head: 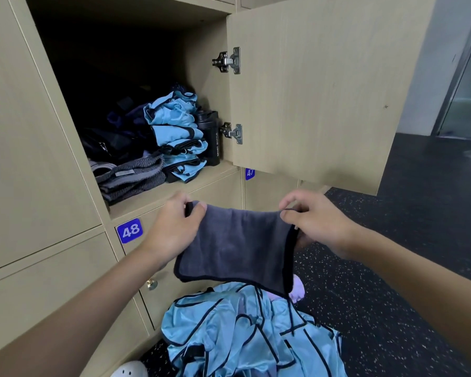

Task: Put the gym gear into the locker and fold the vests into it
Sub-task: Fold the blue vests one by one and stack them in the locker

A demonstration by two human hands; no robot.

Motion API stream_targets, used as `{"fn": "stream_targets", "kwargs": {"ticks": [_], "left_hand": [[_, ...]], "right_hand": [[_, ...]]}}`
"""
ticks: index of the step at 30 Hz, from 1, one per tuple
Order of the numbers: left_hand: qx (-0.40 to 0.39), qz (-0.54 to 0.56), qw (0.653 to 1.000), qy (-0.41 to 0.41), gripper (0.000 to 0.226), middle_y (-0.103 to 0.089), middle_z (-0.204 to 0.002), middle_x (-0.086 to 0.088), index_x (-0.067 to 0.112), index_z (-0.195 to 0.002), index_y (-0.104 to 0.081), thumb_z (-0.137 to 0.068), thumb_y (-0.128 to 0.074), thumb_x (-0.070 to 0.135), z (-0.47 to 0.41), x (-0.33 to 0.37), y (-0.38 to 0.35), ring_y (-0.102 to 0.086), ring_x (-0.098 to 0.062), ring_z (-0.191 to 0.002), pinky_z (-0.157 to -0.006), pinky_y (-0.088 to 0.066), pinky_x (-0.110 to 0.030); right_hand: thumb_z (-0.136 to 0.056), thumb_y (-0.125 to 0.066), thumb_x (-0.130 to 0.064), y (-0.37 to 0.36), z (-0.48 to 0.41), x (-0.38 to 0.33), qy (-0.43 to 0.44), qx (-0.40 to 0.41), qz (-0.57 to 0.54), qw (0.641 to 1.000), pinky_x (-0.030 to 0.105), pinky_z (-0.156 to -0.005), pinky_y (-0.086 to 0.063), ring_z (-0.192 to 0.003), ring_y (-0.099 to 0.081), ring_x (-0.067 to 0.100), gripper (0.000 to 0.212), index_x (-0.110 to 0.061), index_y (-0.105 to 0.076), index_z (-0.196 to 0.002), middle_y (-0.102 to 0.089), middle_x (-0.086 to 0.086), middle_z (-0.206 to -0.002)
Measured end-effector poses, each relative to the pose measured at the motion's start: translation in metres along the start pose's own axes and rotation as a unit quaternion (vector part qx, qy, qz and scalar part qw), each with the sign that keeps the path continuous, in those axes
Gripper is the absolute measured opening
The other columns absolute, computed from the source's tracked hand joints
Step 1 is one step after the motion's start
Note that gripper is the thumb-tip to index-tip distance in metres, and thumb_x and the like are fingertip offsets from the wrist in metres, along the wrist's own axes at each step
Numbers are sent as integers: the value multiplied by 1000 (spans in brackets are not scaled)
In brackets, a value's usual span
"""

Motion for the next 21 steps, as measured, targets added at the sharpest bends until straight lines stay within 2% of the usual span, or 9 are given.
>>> {"fn": "stream_targets", "kwargs": {"ticks": [2,5,7,9,11,13,16,19,21], "left_hand": [[-22,5,1000,-19,26,-49,-73,1,5,-94,-56,-100,-54,30,8,8,-12,-44,-11,-64,-51,-34,-17],[-56,33,996,-57,25,-45,-70,2,7,-91,-51,-101,-52,30,18,21,-28,-41,-5,-58,-51,-35,-16],[-77,67,993,-66,23,-46,-72,5,11,-91,-50,-102,-50,31,21,27,-36,-41,1,-57,-56,-36,-16],[-114,137,983,-42,29,-54,-79,3,14,-95,-51,-101,-50,42,25,31,-40,-49,0,-68,-71,-44,-23],[-150,210,966,-22,42,-65,-86,-3,15,-103,-51,-87,-63,52,29,32,-40,-60,-10,-80,-82,-50,-36],[-163,215,962,-35,50,-72,-97,-12,16,-109,-49,-75,-76,39,30,31,-37,-67,-19,-87,-86,-55,-42],[-128,226,965,-27,39,-70,-103,-23,17,-113,-49,-83,-74,15,25,29,-30,-66,-43,-99,-95,-52,-57],[-96,286,953,12,27,-73,-100,-19,15,-115,-51,-93,-66,8,19,31,-22,-70,-35,-92,-92,-56,-51],[-69,326,942,42,21,-74,-97,-13,13,-115,-54,-96,-63,10,16,31,-14,-71,-25,-87,-82,-59,-40]], "right_hand": [[-97,-54,-2,-15,5,-9,6,-26,-16,1000,32,-52,-58,-51,-62,12,13,4,-64,-92,-58,11,-75],[-99,-54,-8,-35,10,-21,22,-63,-53,996,32,-65,-62,-64,-67,19,21,9,-65,-95,-59,18,-84],[-102,-51,-11,-45,12,-27,35,-77,-81,993,35,-74,-62,-75,-69,25,26,10,-65,-99,-62,27,-91],[-104,-43,-10,-49,12,-31,42,-87,-109,989,39,-82,-61,-81,-69,28,30,10,-64,-108,-66,31,-100],[-104,-37,-2,-47,12,-32,45,-73,-134,987,38,-84,-60,-83,-68,28,30,3,-60,-122,-67,24,-99],[-100,-34,8,-41,11,-34,44,-53,-164,984,32,-80,-61,-87,-70,27,40,-9,-52,-131,-68,19,-100],[-97,-40,9,-33,10,-36,85,-6,-119,989,20,-78,-56,-81,-70,15,40,-11,-53,-129,-70,10,-93],[-94,-61,-6,-20,7,-31,88,69,-57,992,8,-76,-43,-93,-58,5,44,-22,-49,-134,-61,-5,-105],[-89,-71,-18,-22,6,-21,30,7,-126,992,16,-83,-43,-113,-57,9,70,-38,-32,-145,-58,0,-122]]}}
Point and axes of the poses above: each hand's wrist, its own z-axis away from the middle knuckle, its own y-axis out of the back of the hand, x = y × z, the point moved 4 cm from there along -z, towards the middle knuckle
